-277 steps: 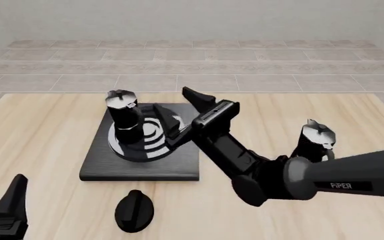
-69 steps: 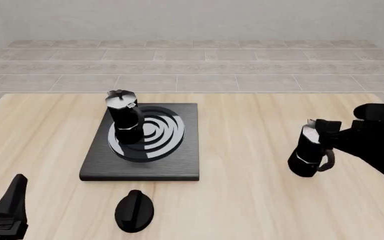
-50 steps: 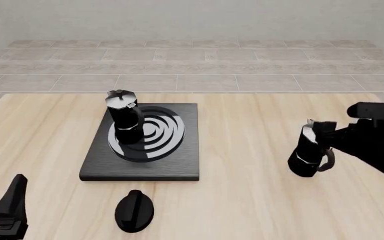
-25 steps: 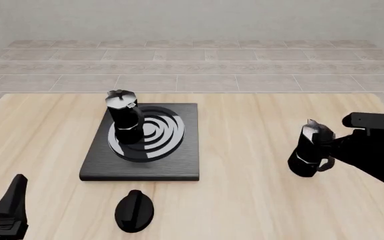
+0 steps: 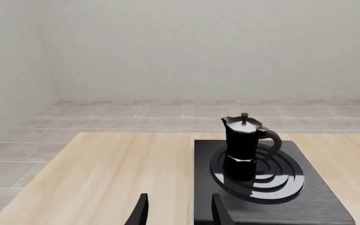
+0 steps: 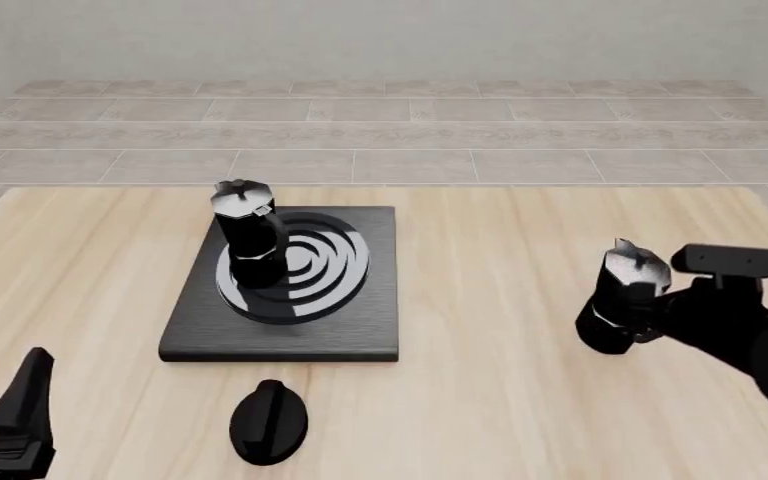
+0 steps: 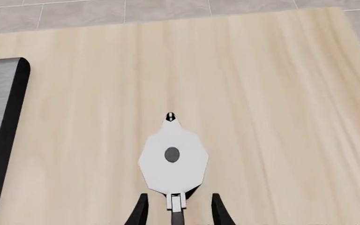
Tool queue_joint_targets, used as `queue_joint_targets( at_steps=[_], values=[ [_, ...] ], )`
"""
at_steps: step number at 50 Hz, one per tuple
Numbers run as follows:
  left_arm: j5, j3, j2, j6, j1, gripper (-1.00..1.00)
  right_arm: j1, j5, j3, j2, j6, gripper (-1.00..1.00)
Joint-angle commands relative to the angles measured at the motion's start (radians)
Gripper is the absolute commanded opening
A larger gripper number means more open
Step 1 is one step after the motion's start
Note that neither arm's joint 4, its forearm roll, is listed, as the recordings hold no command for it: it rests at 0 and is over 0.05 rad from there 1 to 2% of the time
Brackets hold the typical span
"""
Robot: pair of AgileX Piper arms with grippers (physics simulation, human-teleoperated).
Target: Put both moka pots on the stove.
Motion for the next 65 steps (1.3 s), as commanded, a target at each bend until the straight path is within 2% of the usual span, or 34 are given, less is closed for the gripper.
queue_joint_targets(
  at_steps=[1,19,20,22,23,25,26,27,35,39,45,49,57,65],
  values=[
    [0.002,-0.002,0.0,0.0,0.002,1.0,-0.002,-0.037,0.013,0.05,-0.001,1.0],
    [-0.004,0.003,0.0,0.001,0.004,1.0,0.006,-0.088,0.033,0.117,0.007,1.0],
    [-0.004,0.003,0.0,0.001,0.004,1.0,-0.01,-0.093,0.036,0.098,-0.023,-1.0],
    [-0.003,0.001,0.0,0.0,0.004,1.0,0.01,-0.087,0.038,0.093,-0.017,-1.0],
    [-0.003,0.002,0.0,0.001,0.004,1.0,-0.004,-0.092,0.043,0.078,-0.046,-1.0],
    [-0.004,0.003,0.0,0.0,0.004,1.0,0.011,-0.093,0.046,0.068,-0.046,-1.0],
    [-0.004,0.003,0.0,0.001,0.003,1.0,0.002,-0.099,0.051,0.056,-0.064,-1.0],
    [-0.005,0.004,0.0,0.001,0.003,1.0,0.015,-0.1,0.053,0.057,-0.053,-1.0],
    [-0.003,0.003,0.0,0.003,0.003,1.0,0.045,-0.121,0.073,0.028,-0.078,-1.0],
    [-0.003,0.004,0.0,0.004,0.003,1.0,0.05,-0.131,0.078,-0.01,-0.114,-1.0],
    [-0.001,0.002,0.0,0.006,0.002,1.0,0.058,-0.11,0.067,-0.06,-0.128,-1.0],
    [-0.002,0.003,0.0,0.006,0.002,1.0,0.057,-0.096,0.059,-0.124,-0.16,-1.0],
    [0.0,0.002,0.0,0.008,0.001,1.0,0.074,-0.069,0.051,-0.208,-0.181,-1.0],
    [0.0,0.002,0.0,0.01,0.0,1.0,0.112,-0.048,0.025,-0.243,-0.174,-1.0]
  ],
)
